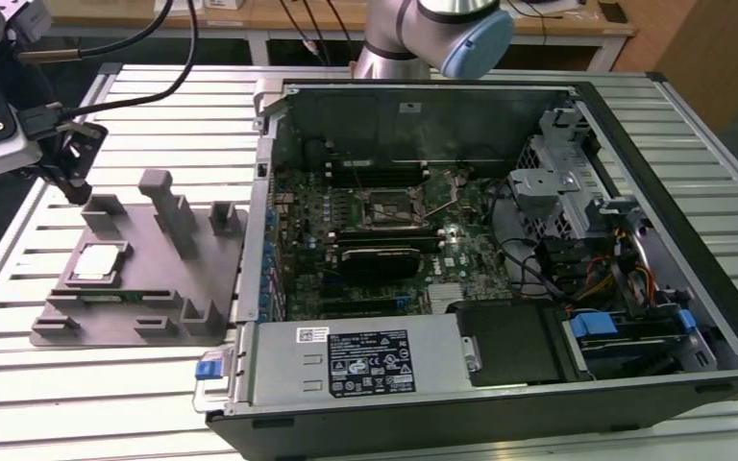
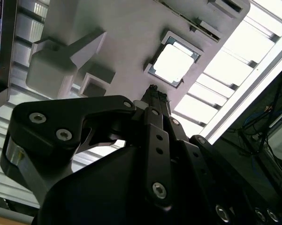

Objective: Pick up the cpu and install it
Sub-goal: 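Pick up the cpu and move it towards the insertion slot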

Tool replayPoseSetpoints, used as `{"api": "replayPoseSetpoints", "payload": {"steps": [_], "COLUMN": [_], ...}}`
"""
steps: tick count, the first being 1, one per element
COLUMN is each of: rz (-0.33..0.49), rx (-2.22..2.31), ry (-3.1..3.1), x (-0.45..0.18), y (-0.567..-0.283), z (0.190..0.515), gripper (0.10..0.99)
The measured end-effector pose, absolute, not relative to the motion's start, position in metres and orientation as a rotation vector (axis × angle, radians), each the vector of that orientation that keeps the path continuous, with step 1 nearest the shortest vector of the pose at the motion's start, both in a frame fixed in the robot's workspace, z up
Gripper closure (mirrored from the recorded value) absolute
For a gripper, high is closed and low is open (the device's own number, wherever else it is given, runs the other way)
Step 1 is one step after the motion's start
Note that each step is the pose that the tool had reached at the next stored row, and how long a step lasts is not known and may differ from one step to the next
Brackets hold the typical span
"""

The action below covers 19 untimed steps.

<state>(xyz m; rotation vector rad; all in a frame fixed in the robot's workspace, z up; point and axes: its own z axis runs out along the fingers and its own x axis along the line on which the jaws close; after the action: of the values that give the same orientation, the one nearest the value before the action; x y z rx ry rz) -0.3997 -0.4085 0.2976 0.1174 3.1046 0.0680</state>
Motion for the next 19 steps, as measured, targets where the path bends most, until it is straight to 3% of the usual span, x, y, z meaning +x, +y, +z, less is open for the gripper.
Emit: {"api": "replayPoseSetpoints", "payload": {"steps": [19], "rz": [0.068], "rx": [0.117], "ry": [3.105], "x": [-0.405], "y": [-0.417], "z": [0.283], "gripper": [0.980]}}
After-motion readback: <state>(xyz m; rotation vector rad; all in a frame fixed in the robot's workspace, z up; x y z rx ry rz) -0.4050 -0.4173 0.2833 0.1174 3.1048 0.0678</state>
